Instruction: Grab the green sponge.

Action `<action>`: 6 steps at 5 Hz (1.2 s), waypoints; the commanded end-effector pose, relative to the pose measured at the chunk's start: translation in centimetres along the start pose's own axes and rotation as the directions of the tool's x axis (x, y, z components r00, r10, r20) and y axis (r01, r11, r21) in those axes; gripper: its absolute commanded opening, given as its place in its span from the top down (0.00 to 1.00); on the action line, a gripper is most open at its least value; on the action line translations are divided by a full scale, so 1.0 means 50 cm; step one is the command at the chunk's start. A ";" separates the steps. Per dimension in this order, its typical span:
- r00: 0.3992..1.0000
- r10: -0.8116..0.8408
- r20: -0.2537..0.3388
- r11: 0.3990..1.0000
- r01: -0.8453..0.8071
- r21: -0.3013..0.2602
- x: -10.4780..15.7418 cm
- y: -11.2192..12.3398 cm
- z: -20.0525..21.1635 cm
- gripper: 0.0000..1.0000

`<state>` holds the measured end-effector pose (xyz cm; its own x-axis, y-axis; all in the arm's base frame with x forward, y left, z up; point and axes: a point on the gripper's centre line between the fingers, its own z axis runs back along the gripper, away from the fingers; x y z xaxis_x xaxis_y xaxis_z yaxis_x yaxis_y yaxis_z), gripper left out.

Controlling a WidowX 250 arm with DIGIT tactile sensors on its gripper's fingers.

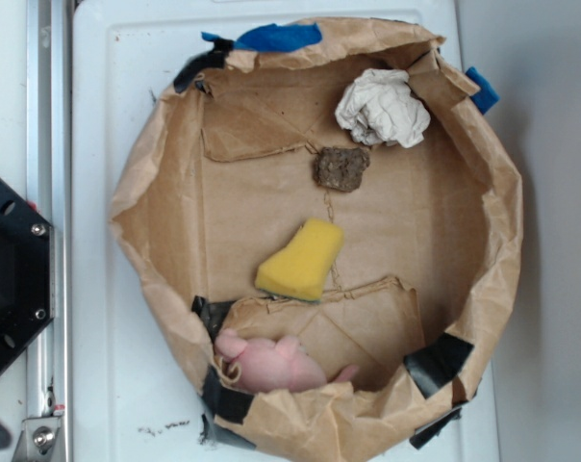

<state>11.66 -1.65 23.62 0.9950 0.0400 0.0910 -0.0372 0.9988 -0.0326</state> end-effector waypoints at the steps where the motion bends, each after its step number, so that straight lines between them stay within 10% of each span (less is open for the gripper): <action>1: 1.000 0.000 0.000 1.000 0.000 0.000 0.000 0.000 0.000 0.00; 2: 0.994 0.088 -0.066 0.996 -0.090 -0.027 0.085 -0.008 -0.007 0.00; 6: 0.854 0.505 0.125 0.862 -0.494 -0.111 0.245 0.041 -0.154 0.00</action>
<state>24.28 -0.32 15.93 0.8432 0.5133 0.1601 -0.4899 0.8561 -0.1647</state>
